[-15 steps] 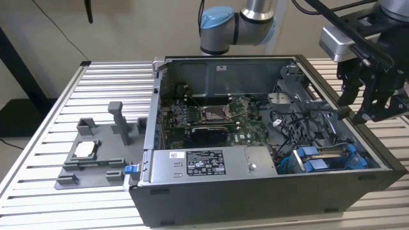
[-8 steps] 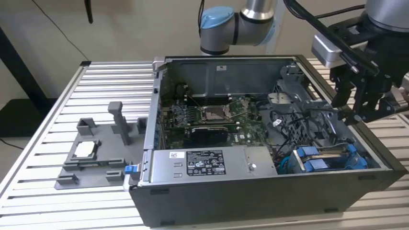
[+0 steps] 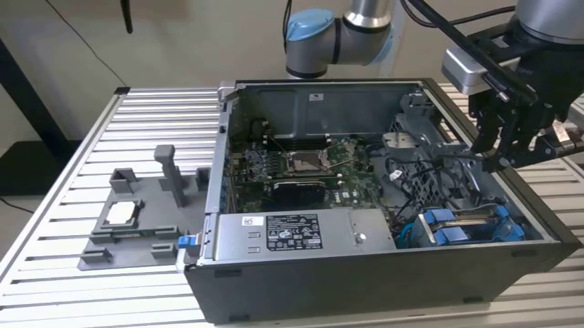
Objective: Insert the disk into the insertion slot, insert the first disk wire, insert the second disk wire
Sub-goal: 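Insert the first disk wire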
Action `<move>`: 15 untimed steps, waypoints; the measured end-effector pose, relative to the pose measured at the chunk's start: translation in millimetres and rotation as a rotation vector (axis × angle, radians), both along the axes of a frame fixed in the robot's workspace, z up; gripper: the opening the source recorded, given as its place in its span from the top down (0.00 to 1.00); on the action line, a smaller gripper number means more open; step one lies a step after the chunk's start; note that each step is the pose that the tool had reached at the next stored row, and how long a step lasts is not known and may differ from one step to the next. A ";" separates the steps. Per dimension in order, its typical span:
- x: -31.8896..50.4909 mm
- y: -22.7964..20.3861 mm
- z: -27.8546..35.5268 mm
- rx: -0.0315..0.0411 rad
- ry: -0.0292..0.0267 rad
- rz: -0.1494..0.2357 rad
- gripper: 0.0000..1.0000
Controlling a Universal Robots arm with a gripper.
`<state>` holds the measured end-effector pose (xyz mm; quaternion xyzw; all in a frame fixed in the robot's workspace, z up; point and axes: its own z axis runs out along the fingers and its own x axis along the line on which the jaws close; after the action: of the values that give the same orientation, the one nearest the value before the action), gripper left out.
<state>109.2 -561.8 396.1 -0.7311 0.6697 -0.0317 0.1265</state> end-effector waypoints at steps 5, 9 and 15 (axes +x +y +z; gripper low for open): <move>1.8 0.2 -1.4 -0.0003 -0.0006 0.011 0.62; 3.6 0.3 -2.3 -0.0011 -0.0008 0.018 0.71; 5.7 0.3 -2.3 -0.0027 -0.0008 0.020 0.80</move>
<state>114.9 -561.4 393.8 -0.7381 0.6620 -0.0316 0.1261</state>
